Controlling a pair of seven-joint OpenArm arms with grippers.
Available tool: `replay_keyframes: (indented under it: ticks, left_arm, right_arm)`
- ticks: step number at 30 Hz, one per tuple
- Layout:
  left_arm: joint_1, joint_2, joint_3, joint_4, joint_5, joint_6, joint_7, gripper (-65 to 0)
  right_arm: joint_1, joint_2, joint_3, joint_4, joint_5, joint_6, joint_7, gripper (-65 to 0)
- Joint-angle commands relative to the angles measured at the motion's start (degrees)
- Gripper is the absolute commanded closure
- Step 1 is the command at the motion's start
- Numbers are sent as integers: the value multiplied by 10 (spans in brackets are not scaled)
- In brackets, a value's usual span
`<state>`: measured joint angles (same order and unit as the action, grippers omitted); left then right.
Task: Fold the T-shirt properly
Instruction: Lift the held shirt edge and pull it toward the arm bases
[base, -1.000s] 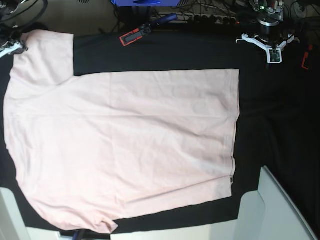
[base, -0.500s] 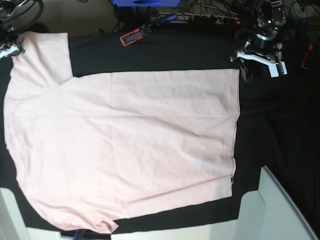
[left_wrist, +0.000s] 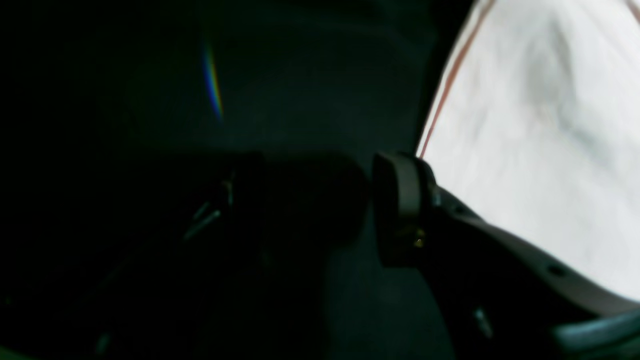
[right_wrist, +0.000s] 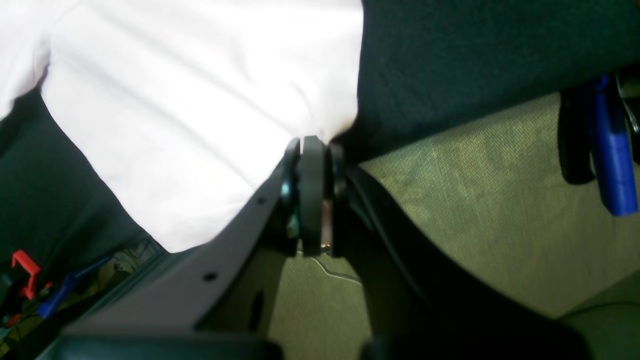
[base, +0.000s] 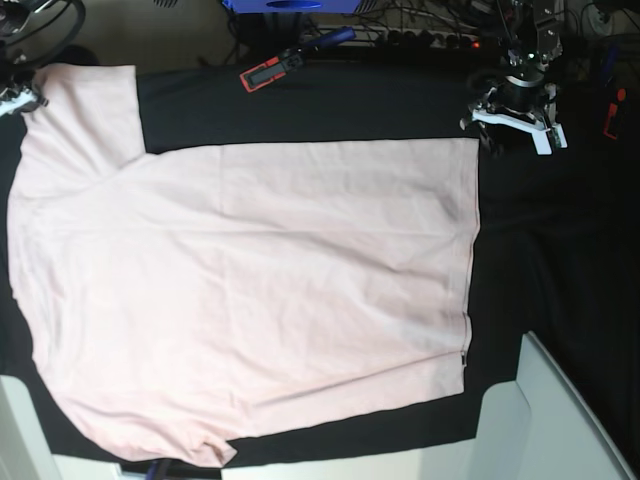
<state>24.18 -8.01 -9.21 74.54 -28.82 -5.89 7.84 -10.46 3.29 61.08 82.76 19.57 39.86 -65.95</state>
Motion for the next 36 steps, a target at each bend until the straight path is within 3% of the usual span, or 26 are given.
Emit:
replay_keyframes:
  ticks: [1,17,19,22,23,29,36]
  left_arm:
    - [9,-1,13,1,-3,-3,12,-341]
    - [-15,1,111,-2,-4,-3,12,-331]
    - [-15,1,114,-3,-4,-3,12,-265]
    - [-15,1,114,-3,-4,-3,12,-44]
    - [-15,1,114,-3,-4,-3,12,0]
    - [-7,0,108,16,-4,-3,12,0]
    - [34,-4,107,100,-3,-3,11,0]
  right_arm:
    - [2,11,-6,11,7,1,4,0]
    - [0,10,-31,11,8,1,5,0]
    - [0,9,-31,11,8,1,5,0]
    - [0,9,-31,11,8,1,5,0]
    - [1,9,-31,11,8,1,5,0]
    - [0,12,-31,13,8,1,5,0]
    - [-17,10,-30,117,8,1,0,0]
